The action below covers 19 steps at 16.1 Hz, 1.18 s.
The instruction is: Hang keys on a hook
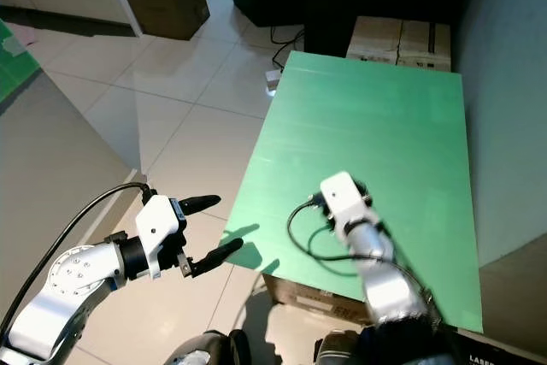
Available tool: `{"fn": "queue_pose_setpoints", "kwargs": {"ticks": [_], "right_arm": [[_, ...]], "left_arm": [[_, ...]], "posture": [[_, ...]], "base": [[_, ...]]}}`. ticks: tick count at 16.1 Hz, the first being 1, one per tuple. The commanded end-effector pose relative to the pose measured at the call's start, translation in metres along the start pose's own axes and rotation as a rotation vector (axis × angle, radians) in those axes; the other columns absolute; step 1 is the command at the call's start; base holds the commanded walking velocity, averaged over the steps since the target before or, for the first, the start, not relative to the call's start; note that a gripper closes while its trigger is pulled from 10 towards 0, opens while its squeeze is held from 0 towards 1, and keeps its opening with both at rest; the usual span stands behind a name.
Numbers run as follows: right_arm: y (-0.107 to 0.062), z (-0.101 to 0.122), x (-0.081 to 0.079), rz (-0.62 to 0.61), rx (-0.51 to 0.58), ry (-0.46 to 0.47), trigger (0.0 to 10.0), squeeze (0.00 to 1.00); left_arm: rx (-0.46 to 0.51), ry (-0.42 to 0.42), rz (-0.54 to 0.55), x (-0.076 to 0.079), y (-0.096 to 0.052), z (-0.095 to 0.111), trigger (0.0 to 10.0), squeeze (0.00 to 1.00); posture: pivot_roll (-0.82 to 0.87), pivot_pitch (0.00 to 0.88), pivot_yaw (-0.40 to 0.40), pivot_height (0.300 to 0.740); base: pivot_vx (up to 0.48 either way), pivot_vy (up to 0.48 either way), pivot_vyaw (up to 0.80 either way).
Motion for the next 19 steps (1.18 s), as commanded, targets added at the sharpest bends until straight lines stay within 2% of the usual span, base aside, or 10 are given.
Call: {"fn": "queue_pose_setpoints", "kwargs": {"ticks": [1, 4, 7, 8, 9, 11, 12, 14, 19], "right_arm": [[-0.004, 0.000, -0.010, 0.017, 0.019, 0.037, 10.0, 1.00], [-0.012, -0.009, -0.021, -0.012, 0.003, 0.089, 10.0, 1.00], [-0.028, -0.029, -0.016, -0.131, -0.031, 0.123, 10.0, 1.00], [-0.033, -0.040, -0.016, -0.168, -0.062, 0.104, 10.0, 0.75], [-0.033, -0.048, -0.015, -0.184, -0.096, 0.061, 10.0, 0.00], [-0.034, -0.056, -0.010, -0.215, -0.132, 0.018, 10.0, 0.00], [-0.034, -0.061, -0.002, -0.256, -0.142, 0.045, 10.0, 0.00], [-0.031, -0.063, 0.004, -0.293, -0.136, 0.088, 10.0, 0.00], [-0.012, -0.053, 0.006, -0.256, -0.094, 0.033, 10.0, 0.00]], "left_arm": [[-0.003, 0.025, 0.009, -0.005, -0.005, 0.004, 10.0, 0.00], [-0.005, 0.031, 0.005, -0.006, -0.006, 0.005, 10.0, 0.00], [-0.004, 0.043, 0.013, -0.008, -0.008, 0.006, 10.0, 0.00], [-0.009, 0.048, 0.012, -0.009, -0.008, 0.004, 10.0, 0.00], [-0.009, 0.051, 0.009, -0.009, -0.007, 0.004, 10.0, 0.00], [-0.006, 0.055, 0.004, -0.009, -0.006, 0.005, 10.0, 0.00], [-0.003, 0.058, -0.001, -0.007, -0.004, 0.006, 10.0, 0.00], [-0.003, 0.064, -0.006, -0.007, -0.006, 0.006, 10.0, 0.00], [-0.008, 0.070, -0.016, -0.008, -0.013, 0.009, 10.0, 0.00]], "posture": [[-0.05, 0.164, 0.150, 0.740], [-0.04, 0.162, 0.156, 0.740], [-0.05, 0.162, 0.175, 0.740], [-0.05, 0.159, 0.185, 0.740], [-0.05, 0.157, 0.189, 0.740], [-0.05, 0.154, 0.191, 0.740], [-0.05, 0.156, 0.193, 0.740], [-0.04, 0.152, 0.198, 0.740], [-0.03, 0.143, 0.209, 0.740]], "base": [[0.000, 0.000, 0.00], [0.000, 0.000, 0.00], [0.000, 0.000, 0.00], [0.000, 0.000, 0.00], [0.000, 0.000, 0.00], [0.000, 0.000, 0.00], [0.000, 0.000, 0.00], [0.000, 0.000, 0.00], [0.000, 0.000, 0.00]]}}
Point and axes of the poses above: a point about 5 cm out from each wrist's last joint towards the gripper, its own y axis pointing out of the wrist towards the gripper, its own z axis along the axis of the wrist's last joint, x = y × z, the point moved 5 cm from there along y, pointing out of the wrist towards the gripper, and after that the axes turned 9 degrees about -y, right-handed, at the moved point
